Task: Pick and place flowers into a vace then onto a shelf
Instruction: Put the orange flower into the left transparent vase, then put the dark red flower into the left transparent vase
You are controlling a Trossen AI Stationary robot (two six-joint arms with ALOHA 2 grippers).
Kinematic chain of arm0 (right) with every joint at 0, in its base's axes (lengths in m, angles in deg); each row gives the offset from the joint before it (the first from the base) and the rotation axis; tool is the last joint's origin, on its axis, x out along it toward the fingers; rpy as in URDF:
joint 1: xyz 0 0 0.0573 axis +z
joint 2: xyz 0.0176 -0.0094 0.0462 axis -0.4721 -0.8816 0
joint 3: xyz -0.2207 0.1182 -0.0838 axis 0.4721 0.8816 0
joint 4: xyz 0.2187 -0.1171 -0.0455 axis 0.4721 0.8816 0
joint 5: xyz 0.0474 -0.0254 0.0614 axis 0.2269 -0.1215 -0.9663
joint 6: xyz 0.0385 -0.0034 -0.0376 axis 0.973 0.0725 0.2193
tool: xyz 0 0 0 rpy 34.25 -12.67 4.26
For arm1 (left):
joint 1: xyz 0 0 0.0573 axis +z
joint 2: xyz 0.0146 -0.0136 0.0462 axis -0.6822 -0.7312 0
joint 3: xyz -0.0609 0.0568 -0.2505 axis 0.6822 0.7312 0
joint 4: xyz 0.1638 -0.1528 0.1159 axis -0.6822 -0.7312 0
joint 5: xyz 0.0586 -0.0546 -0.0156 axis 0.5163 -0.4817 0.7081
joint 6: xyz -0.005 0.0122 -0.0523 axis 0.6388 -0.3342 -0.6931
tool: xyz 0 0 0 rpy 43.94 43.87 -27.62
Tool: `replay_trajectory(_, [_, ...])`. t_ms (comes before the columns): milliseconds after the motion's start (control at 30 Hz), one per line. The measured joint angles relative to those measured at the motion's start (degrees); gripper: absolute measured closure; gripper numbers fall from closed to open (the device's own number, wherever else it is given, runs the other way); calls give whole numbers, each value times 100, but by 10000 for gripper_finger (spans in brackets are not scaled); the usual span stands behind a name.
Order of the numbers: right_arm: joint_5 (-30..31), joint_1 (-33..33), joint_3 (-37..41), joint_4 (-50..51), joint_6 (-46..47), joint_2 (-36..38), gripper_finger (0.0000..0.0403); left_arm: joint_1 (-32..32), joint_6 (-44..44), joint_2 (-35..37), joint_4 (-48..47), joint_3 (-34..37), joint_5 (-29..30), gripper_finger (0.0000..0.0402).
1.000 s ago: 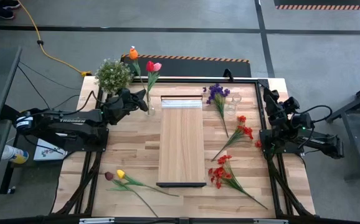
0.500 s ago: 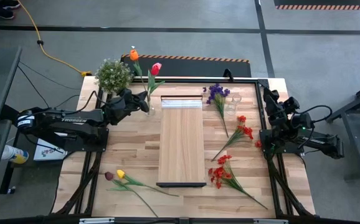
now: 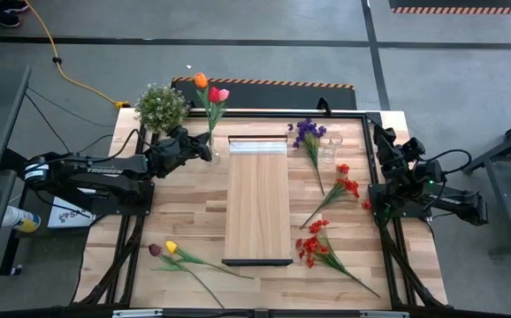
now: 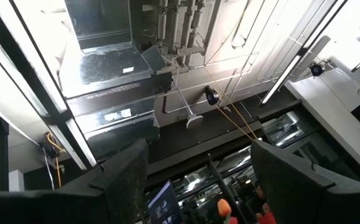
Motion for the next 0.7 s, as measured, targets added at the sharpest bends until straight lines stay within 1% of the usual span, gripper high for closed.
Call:
replay_trajectory(233, [-24,0,-2,0,0,0,132,-2,17,13,-17,-4,-320,340])
replay_trajectory(400, [-24,0,0,-2,0,1,131,-2,28,97,-265,-4,-464,339])
replay_trajectory(533, [-32,-1,0,-2,2,0,132,-1,109,493,-647,-4,-468,339])
replay_trajectory(700, [-42,-1,-1,0,1,0,131,-2,478,1413,-1244,-4,-489,339])
